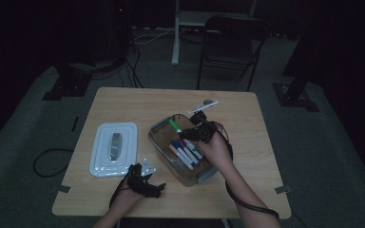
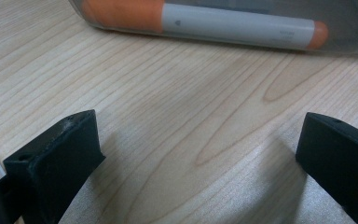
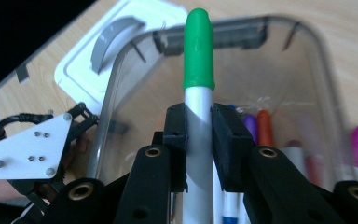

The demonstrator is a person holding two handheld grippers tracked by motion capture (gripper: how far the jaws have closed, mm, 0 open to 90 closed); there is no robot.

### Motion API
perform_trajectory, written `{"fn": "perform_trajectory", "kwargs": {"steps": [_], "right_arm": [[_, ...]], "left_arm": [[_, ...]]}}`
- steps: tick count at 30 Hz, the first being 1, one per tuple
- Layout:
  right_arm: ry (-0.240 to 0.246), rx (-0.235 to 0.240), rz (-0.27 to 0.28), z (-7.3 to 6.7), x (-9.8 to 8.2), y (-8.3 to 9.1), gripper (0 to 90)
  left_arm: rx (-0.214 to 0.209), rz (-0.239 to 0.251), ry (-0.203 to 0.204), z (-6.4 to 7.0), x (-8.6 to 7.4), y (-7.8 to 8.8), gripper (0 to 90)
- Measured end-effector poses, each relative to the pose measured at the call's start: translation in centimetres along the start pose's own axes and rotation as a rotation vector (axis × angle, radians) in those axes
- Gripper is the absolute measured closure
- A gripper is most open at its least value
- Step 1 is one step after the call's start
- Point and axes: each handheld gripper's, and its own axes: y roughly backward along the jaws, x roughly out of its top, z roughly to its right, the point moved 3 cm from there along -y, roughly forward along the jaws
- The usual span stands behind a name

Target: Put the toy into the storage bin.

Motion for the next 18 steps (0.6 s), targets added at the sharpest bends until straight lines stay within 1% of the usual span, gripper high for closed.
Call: {"fn": "perform_trajectory", "kwargs": {"steps": [6,8,10,12,14,15,18], "right_arm": [[0.012,0.022,-0.097,-0.7,-0.3,-2.8,76.5],[0.027,0.033,-0.136,-1.0,-0.5,-3.7,76.4],[0.03,0.03,-0.151,-1.1,-0.6,-4.3,76.5],[0.047,0.025,-0.177,-1.2,-0.8,-5.0,76.4],[0.046,0.039,-0.202,-1.2,-0.8,-5.5,76.4],[0.046,0.038,-0.212,-1.2,-0.8,-5.8,76.4],[0.034,0.054,-0.24,-1.2,-0.9,-6.7,76.4]], "left_arm": [[0.001,0.001,0.001,0.0,0.0,0.0,0.4],[0.001,0.001,0.001,0.0,0.0,0.0,0.4],[0.001,0.001,0.0,0.0,0.0,0.0,0.4],[0.001,0.001,0.0,0.0,0.0,0.0,0.4],[0.0,0.0,0.001,0.0,0.0,0.0,0.4],[0.0,0.001,0.001,0.0,0.0,0.0,0.4],[0.001,0.001,0.0,0.0,0.0,0.0,0.4]]}}
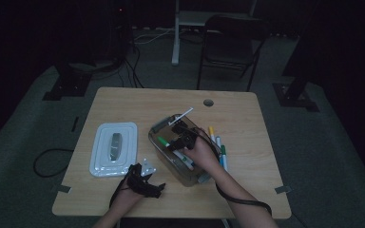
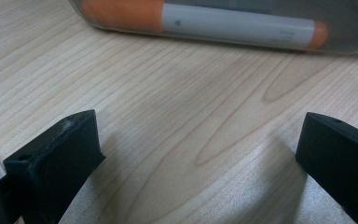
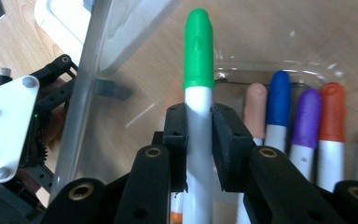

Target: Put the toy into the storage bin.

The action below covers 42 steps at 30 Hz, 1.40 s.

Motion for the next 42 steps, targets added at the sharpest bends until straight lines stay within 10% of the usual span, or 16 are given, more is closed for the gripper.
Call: {"fn": "perform_trajectory", "kwargs": {"steps": [18,26,35,42], "right_arm": [[0.015,0.023,-0.185,-0.2,-0.1,-3.4,74.5],[0.033,0.001,-0.074,0.1,0.1,-1.4,60.9],[0.024,-0.051,0.19,1.4,-1.2,6.4,54.1],[-0.049,-0.152,0.295,3.8,-3.3,10.9,50.5]], "left_arm": [[0.001,0.0,0.0,0.0,0.0,0.0,0.4],[0.0,0.0,0.0,0.0,0.0,0.0,0.5],[0.0,0.0,0.001,0.0,0.0,0.0,0.4],[0.001,0.003,0.002,0.0,0.0,0.0,0.4]]}}
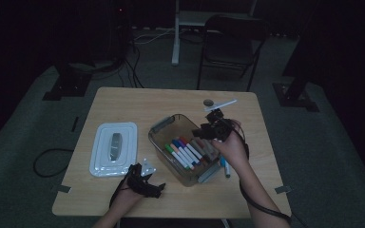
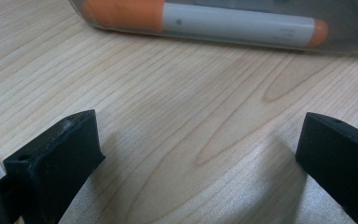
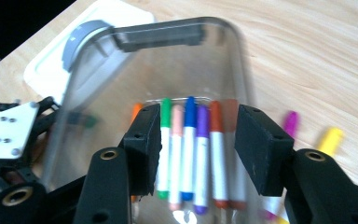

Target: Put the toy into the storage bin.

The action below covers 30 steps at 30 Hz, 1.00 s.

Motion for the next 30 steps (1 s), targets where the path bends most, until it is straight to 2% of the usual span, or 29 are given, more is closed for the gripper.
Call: {"fn": "perform_trajectory", "kwargs": {"steps": [2,4,8,12,16,17,21,25,30], "right_arm": [[-0.02,-0.045,0.014,1.1,-0.6,0.7,55.0],[-0.043,-0.044,0.034,2.1,-1.3,1.2,56.3],[-0.098,-0.12,0.057,4.2,-3.0,2.0,57.7],[-0.158,-0.187,0.04,6.2,-5.5,1.8,59.5],[-0.22,-0.224,-0.012,8.0,-8.5,0.3,60.0],[-0.248,-0.219,-0.023,8.6,-9.5,-0.3,60.3],[-0.307,-0.207,-0.071,9.7,-12.1,-2.2,61.9],[-0.326,-0.207,-0.108,9.9,-13.4,-3.5,61.9],[-0.338,-0.215,-0.137,10.1,-14.2,-4.3,63.0]], "left_arm": [[0.0,-0.001,-0.001,0.0,0.0,0.0,0.4],[0.0,-0.001,-0.002,0.0,0.0,0.0,0.4],[0.0,-0.001,-0.001,0.0,0.0,0.0,0.4],[0.0,-0.003,-0.004,0.0,0.0,0.0,0.4],[-0.002,-0.003,-0.002,0.0,0.0,0.0,0.4],[-0.002,-0.003,-0.002,0.0,0.0,0.0,0.4],[-0.001,-0.002,-0.002,0.0,0.0,0.0,0.4],[-0.002,-0.003,-0.002,0.0,0.0,0.0,0.4],[-0.001,-0.003,-0.002,0.0,0.0,0.0,0.4]]}}
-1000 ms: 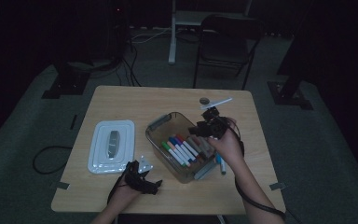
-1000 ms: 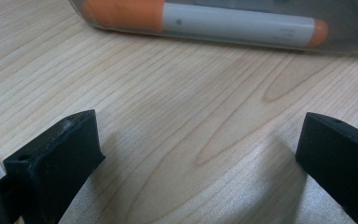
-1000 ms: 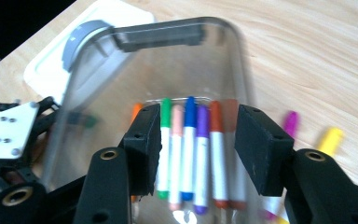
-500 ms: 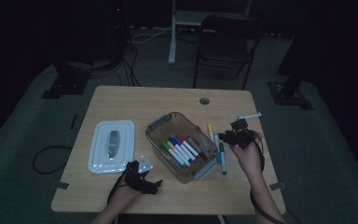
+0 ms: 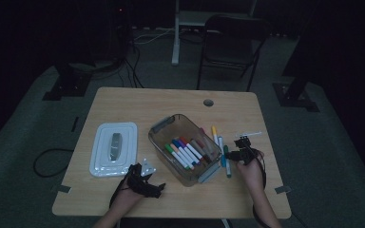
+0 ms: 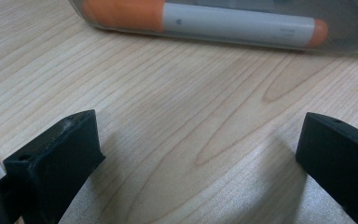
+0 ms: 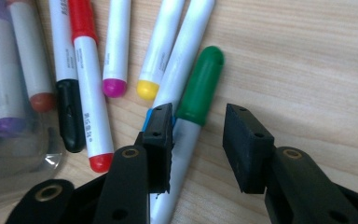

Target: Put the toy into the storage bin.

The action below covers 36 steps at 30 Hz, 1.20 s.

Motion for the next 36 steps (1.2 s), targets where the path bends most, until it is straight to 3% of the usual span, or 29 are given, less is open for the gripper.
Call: {"fn": "perform_trajectory", "kwargs": {"steps": [5,11,17,23,31,36], "right_arm": [[0.002,-0.007,-0.019,0.3,-0.4,-0.4,69.0],[-0.022,-0.053,-0.007,1.5,-0.6,-0.1,76.4],[-0.064,-0.01,0.002,2.3,-0.7,0.6,76.5],[-0.073,0.024,0.049,2.4,-0.1,2.6,76.5],[-0.035,0.072,0.138,0.7,2.0,6.2,76.5],[-0.011,0.139,0.174,-1.1,3.5,8.0,76.5]], "left_arm": [[0.0,0.0,0.0,0.0,0.0,0.0,0.4],[0.0,0.0,0.0,0.0,0.0,0.0,0.4],[0.0,0.0,0.0,0.0,0.0,0.0,0.4],[0.0,0.0,0.0,0.0,0.0,0.0,0.4],[0.0,0.0,0.0,0.0,0.0,0.0,0.4],[0.001,0.0,-0.002,0.0,0.0,0.0,0.4]]}}
